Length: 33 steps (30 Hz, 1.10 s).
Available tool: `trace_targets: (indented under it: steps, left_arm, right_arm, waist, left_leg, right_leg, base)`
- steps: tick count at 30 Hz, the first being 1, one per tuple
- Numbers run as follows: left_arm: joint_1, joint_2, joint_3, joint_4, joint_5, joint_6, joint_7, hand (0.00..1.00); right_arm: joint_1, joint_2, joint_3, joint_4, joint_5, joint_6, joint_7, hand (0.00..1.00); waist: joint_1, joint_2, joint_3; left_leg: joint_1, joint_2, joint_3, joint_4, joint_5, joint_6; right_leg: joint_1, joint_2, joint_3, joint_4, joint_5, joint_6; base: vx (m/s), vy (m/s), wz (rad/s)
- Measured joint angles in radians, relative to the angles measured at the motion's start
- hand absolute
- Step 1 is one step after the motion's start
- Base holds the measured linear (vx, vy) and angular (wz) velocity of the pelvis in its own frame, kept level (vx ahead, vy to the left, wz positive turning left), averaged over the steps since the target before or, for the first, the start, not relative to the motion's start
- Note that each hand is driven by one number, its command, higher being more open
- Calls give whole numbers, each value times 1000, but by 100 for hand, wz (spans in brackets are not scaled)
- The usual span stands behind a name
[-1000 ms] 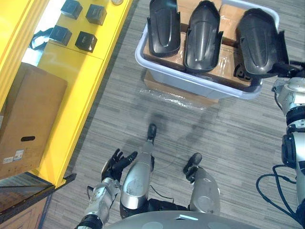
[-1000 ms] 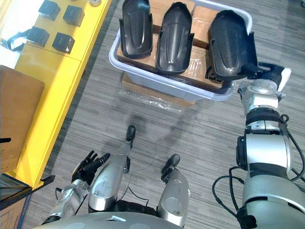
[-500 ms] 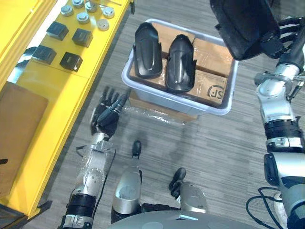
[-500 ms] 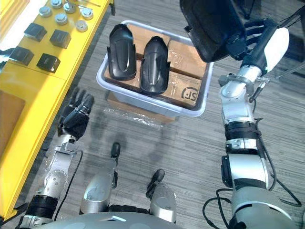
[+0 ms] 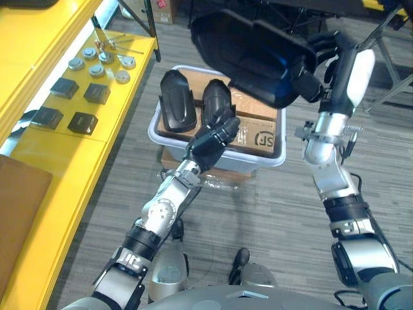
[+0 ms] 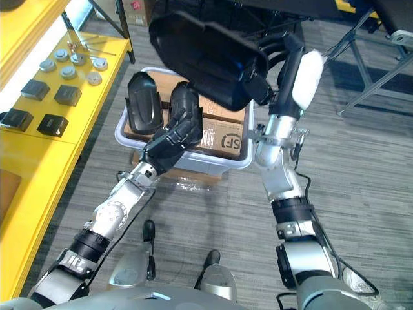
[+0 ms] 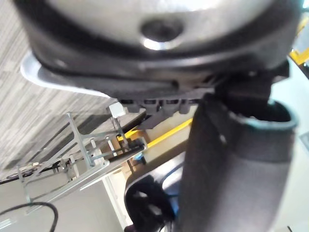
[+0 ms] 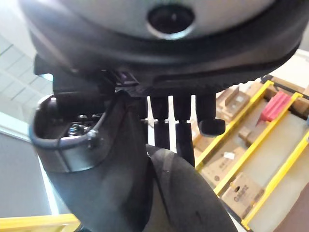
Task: Walk over and take three plastic housings, then place them on the shelf
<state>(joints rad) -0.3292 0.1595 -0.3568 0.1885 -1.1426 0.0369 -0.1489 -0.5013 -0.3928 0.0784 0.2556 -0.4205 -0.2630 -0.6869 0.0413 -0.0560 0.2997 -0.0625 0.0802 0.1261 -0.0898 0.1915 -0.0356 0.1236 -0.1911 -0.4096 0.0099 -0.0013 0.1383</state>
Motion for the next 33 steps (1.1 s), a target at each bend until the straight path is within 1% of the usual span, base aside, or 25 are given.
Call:
trace_targets:
  steps: [2,3,4,6,8,9,11,14,16,19,25,26,29,30,32,33]
  left_arm:
    - [-5,-8,-13,4,-6,-19,9,100]
    - [-9,-9,-25,4,-31,-31,11,100]
    - [-9,-10,-28,4,-38,-39,12,100]
    - [-17,-18,-39,9,-42,-68,18,100]
    - [-21,-30,-41,9,-50,-90,28,100]
    - [-24,-35,-43,10,-78,-104,51,100]
    - [-27,-35,-47,22,-78,-118,71,100]
    - [-28,-37,-54,37,-88,-124,103,100]
    - [-29,-47,-63,57,-122,-125,128,100]
    - [-29,-49,-72,68,-123,-142,138,100]
    - [-28,-69,-79,87,-200,-190,159,100]
    - [-28,-81,-79,94,-235,-214,162,0]
    - [-27,-96,-81,125,-273,-250,164,0]
    - [-26,-103,-80,145,-282,-287,172,0]
    - [-25,-105,-81,158,-305,-312,176,0]
    - [-18,-105,-80,163,-318,-334,177,0]
  right_arm:
    - [37,18,13,-29,0,-16,1,0]
    - [62,25,15,-50,1,-37,1,0]
    - [70,29,20,-59,3,-42,1,0]
    - [104,55,33,-71,15,-75,2,0]
    - [115,65,47,-71,16,-80,3,0]
    - [120,78,64,-71,22,-81,7,0]
    - [126,94,82,-71,43,-83,13,0]
    - [137,95,121,-71,56,-104,43,0]
    - [148,100,153,-71,58,-122,59,0]
    - [173,128,169,-71,80,-141,80,0]
    - [246,176,180,-70,159,-147,93,0]
    - [270,191,180,-68,169,-153,90,0]
    - [302,202,198,-66,203,-164,90,0]
    - [319,202,209,-65,202,-175,91,0]
    - [331,206,218,-65,201,-191,92,0]
    - [334,212,233,-64,200,-195,92,0]
  waist:
    - [-9,5,-15]
    - [-15,10,-23]
    - [-16,12,-27]
    - [-21,14,-45]
    - [-21,14,-58]
    - [-21,15,-65]
    - [-20,15,-67]
    - [-20,20,-77]
    - [-20,22,-87]
    - [-20,17,-92]
    - [-19,12,-97]
    - [-22,12,-101]
    - [-23,11,-121]
    - [-29,11,-130]
    - [-35,11,-135]
    - [-45,9,-139]
  left_leg:
    - [2,4,3,0,-1,-1]
    - [2,5,4,0,-2,-1]
    - [2,5,5,0,-3,-1]
    - [5,4,15,0,-6,0]
    - [5,3,19,0,-6,0]
    - [11,2,26,0,-5,1]
    - [26,0,28,0,-6,1]
    - [32,2,28,0,-9,0]
    - [32,1,29,0,-9,0]
    - [32,2,29,0,-11,0]
    - [33,0,31,0,-13,1]
    - [33,0,34,0,-14,0]
    - [33,0,39,0,-16,-1]
    - [33,1,41,0,-16,-1]
    - [34,1,43,0,-16,-1]
    - [35,2,45,0,-16,-2]
  right_leg:
    - [1,4,2,-3,1,-1]
    - [2,5,3,-7,4,-2]
    - [2,5,4,-11,7,-2]
    - [2,4,14,-18,13,-1]
    - [3,4,19,-26,20,0]
    - [7,3,26,-30,22,0]
    - [22,1,27,-33,22,0]
    - [28,2,27,-34,22,0]
    - [28,2,28,-34,22,0]
    - [28,3,28,-35,22,0]
    - [28,1,31,-36,22,0]
    - [28,1,33,-40,22,1]
    - [27,1,36,-45,23,1]
    - [26,1,39,-47,22,1]
    - [25,2,42,-47,22,0]
    - [24,2,44,-47,22,0]
  base:
    - [-39,-24,-10]
    - [-37,-20,-2]
    - [-27,-6,-8]
    - [-12,3,-12]
    - [-1,3,-10]
    - [2,3,-11]
    - [1,0,-4]
    - [0,0,0]
    - [-15,1,0]
    - [0,0,0]
    - [-1,-1,-1]
    - [-3,-5,-5]
    - [10,-5,-6]
    - [21,-9,-5]
    - [13,-10,-5]
    - [4,-6,-6]
